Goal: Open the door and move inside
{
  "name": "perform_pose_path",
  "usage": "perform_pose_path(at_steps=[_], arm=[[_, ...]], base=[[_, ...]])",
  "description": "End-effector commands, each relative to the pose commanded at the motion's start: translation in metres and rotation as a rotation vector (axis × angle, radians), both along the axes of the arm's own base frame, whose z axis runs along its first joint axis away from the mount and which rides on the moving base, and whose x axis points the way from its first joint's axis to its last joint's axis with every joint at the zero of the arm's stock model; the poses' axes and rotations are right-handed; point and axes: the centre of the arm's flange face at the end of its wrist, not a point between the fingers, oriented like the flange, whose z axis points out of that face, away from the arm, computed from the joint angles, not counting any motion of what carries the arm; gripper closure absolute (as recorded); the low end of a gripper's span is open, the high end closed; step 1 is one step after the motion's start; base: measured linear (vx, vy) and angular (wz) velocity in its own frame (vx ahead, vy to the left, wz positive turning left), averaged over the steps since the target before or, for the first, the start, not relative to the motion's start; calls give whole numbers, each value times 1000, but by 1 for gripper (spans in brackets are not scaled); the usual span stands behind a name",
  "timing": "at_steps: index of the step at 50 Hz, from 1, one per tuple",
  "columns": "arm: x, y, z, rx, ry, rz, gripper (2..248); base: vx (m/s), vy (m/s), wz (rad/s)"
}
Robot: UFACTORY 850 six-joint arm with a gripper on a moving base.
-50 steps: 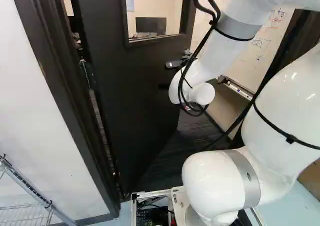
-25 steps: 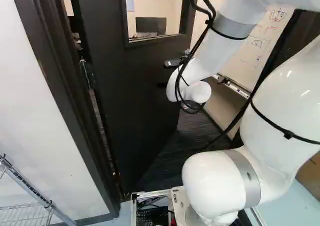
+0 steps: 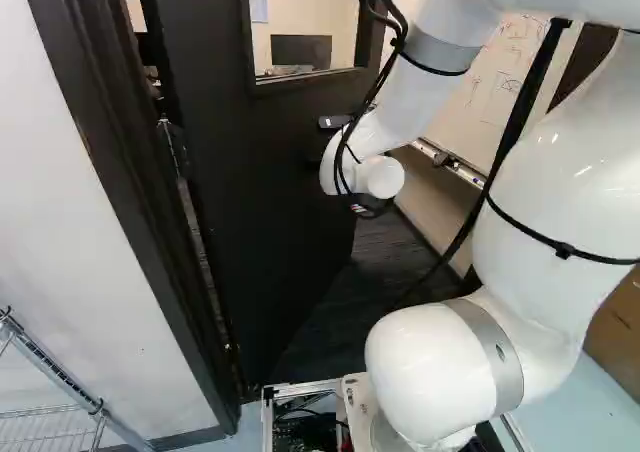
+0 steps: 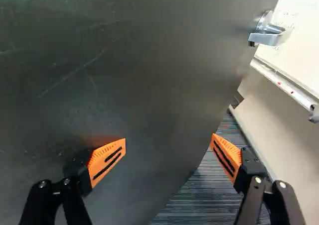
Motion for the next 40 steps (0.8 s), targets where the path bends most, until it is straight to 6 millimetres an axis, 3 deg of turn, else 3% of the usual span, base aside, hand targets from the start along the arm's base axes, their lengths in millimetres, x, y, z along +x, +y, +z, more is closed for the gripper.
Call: perform_pose_path(at_steps=[40], arm=[[44, 57, -1, 15, -5, 89, 3]], base=[[0, 0, 0]])
